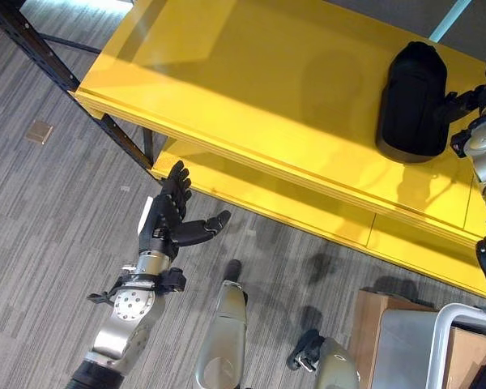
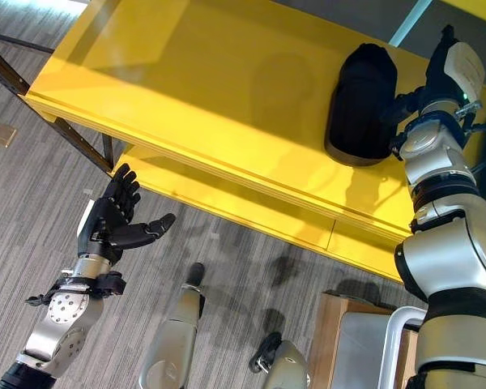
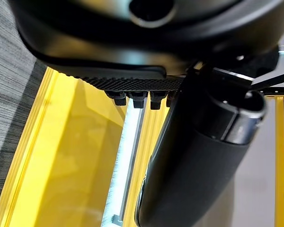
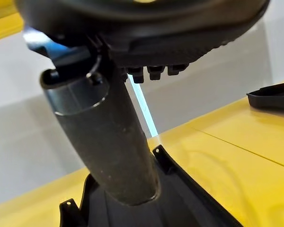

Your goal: Move parts from the plastic box to the shelf.

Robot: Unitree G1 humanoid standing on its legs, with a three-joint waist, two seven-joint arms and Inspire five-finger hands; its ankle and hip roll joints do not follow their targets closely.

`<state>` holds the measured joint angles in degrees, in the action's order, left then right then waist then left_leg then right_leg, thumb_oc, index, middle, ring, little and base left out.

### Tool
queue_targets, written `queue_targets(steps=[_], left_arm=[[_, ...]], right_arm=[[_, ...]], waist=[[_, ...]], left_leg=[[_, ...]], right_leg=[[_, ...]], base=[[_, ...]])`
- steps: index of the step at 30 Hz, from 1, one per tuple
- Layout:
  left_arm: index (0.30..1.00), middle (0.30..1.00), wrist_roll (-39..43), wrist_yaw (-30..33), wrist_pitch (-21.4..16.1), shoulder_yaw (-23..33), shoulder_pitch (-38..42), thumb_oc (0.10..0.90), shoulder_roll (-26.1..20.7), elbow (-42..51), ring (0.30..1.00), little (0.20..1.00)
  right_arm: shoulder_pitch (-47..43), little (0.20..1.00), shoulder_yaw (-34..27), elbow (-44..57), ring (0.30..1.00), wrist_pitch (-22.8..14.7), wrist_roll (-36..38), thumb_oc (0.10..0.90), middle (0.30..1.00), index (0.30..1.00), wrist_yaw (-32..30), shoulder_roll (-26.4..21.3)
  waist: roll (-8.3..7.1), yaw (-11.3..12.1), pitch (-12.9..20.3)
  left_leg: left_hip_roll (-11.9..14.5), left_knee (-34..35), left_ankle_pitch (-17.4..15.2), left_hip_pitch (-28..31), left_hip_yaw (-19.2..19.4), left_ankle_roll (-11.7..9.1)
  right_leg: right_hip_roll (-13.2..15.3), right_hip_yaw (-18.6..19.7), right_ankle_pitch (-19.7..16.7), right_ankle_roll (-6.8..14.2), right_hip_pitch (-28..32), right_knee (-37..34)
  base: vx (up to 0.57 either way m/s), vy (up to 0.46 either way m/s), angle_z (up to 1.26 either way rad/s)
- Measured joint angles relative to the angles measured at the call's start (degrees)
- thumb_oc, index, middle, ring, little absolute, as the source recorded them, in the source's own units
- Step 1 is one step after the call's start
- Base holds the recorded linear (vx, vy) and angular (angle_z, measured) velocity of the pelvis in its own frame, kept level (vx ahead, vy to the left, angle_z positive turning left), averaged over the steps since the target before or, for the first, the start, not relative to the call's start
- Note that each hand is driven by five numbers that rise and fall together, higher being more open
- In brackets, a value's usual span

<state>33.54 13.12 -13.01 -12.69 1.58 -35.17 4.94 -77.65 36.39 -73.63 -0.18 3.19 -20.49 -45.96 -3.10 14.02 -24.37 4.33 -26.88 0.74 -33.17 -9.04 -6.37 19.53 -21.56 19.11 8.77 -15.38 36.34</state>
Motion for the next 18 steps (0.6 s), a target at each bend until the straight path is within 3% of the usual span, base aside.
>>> queue_targets(steps=[5, 10, 13, 15, 18], left_arm=[[1.000, 1.000, 0.00, 0.02, 0.01, 1.76, -0.43, 0.900, -0.01, -0.21, 1.000, 1.000], [1.000, 1.000, -0.05, 0.09, 0.11, 2.76, -0.12, 0.900, 0.00, -0.26, 1.000, 1.000], [1.000, 1.000, -0.13, 0.09, 0.47, 3.35, 0.03, 0.900, 0.03, 0.07, 1.000, 1.000], [1.000, 1.000, -0.25, 0.21, 0.91, 3.81, -0.40, 0.900, 0.05, 0.22, 1.000, 1.000], [1.000, 1.000, -0.67, 0.10, 1.90, 4.44, -0.97, 0.900, 0.02, 0.07, 1.000, 1.000]], right_arm=[[0.68, 1.000, -1.22, 10.64, 1.000, -0.84, 4.19, 0.900, 1.000, 1.000, -0.04, -1.31], [11.66, 1.000, -9.75, 32.98, 1.000, -3.42, 8.86, 0.900, 1.000, 1.000, -0.51, -3.39], [20.62, 1.000, -15.62, 43.45, 1.000, -4.61, 10.26, 0.900, 1.000, 1.000, -0.59, -3.53], [38.58, 1.000, -26.55, 60.29, 1.000, -6.68, 11.48, 0.900, 1.000, 1.000, -0.07, -1.88], [51.43, 1.000, -29.74, 68.71, 1.000, -8.27, 11.63, 0.900, 1.000, 1.000, 1.51, 0.78]], waist=[[-0.04, -1.72, -0.03], [-0.32, -3.45, -0.15], [-0.55, -4.44, -0.27], [-1.05, -4.31, -0.40], [-1.21, -6.77, -0.47]], left_leg=[[0.60, -0.11, -0.12, -0.03, 0.56, 0.20], [1.42, -0.13, -0.33, 0.33, 1.54, 0.47], [1.91, 0.13, -0.42, 0.92, 2.33, 0.60], [2.29, 1.18, -0.91, 2.92, 3.43, 1.15], [3.21, 2.48, -0.54, 5.51, 4.17, 0.63]], right_leg=[[-0.45, 0.56, -0.66, -0.03, -0.34, -0.65], [-1.35, 1.55, -1.67, -0.15, -0.07, -2.23], [-1.66, 2.34, -2.32, -0.04, -0.15, -3.24], [-2.10, 3.21, -2.80, -0.16, 1.52, -4.76], [-3.15, 3.90, -4.00, 0.33, 3.78, -7.23]], base=[[-0.05, 0.024, -0.07], [0.00, -0.011, -0.11], [0.01, -0.058, -0.16], [0.03, -0.079, -0.20], [0.05, -0.088, -0.25]])
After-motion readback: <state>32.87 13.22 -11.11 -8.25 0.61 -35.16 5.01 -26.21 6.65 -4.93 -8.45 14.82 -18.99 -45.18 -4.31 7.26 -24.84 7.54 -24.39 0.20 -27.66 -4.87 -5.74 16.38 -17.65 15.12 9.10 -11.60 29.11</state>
